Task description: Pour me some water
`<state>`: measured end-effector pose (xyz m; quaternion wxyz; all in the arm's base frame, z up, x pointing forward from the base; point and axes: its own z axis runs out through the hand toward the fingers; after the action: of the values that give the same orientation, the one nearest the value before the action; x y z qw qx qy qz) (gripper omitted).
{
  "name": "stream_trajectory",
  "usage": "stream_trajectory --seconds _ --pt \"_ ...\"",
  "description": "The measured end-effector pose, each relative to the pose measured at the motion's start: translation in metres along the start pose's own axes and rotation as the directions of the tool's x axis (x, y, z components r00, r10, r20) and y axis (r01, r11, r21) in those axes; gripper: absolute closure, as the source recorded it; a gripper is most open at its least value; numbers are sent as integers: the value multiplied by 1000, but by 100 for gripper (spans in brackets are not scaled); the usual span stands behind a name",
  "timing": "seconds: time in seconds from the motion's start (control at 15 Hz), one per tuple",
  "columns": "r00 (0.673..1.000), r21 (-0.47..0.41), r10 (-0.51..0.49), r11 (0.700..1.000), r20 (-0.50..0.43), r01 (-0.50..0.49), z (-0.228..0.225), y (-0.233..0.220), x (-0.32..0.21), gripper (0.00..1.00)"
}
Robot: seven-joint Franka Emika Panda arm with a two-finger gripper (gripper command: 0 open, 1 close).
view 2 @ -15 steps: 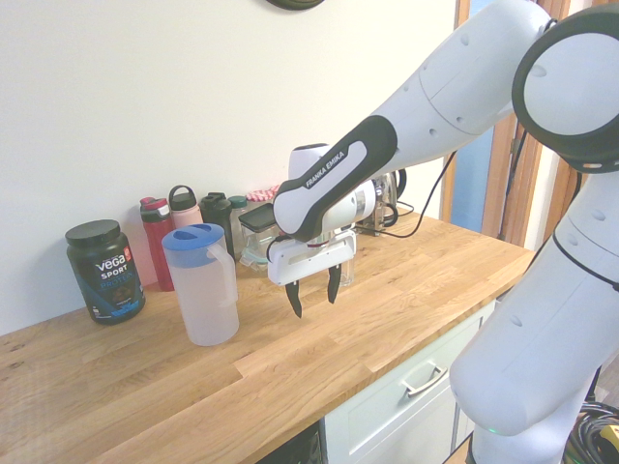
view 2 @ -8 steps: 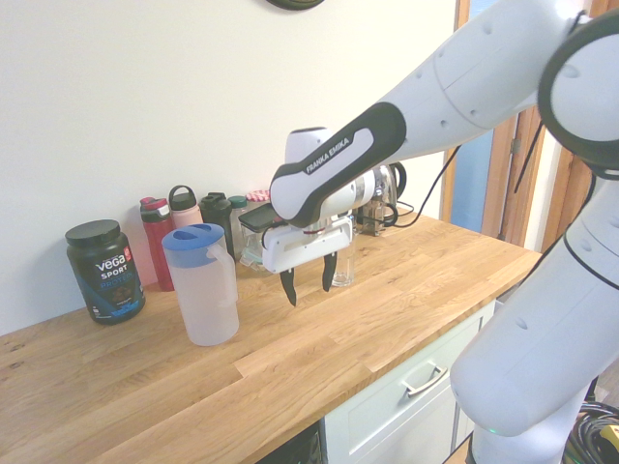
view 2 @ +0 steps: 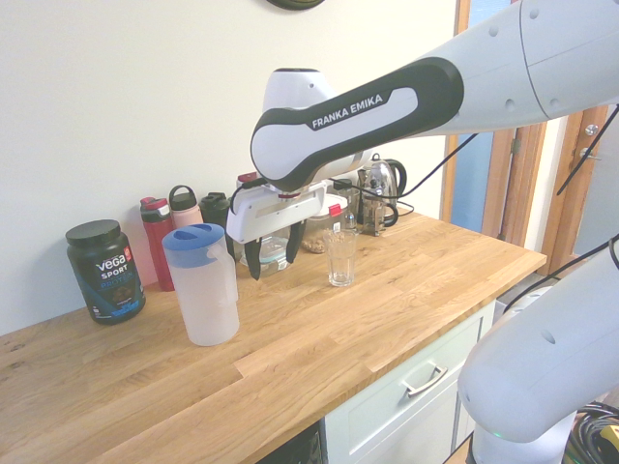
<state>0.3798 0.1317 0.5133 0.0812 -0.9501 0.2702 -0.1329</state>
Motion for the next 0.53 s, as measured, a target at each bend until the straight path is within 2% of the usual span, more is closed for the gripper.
stream_trajectory --seconds 0.27,0.53 --pt "993 28 -71 997 -92 74 25 -37 -7 0" --pt "991 34 -50 998 -127 55 38 -53 14 0"
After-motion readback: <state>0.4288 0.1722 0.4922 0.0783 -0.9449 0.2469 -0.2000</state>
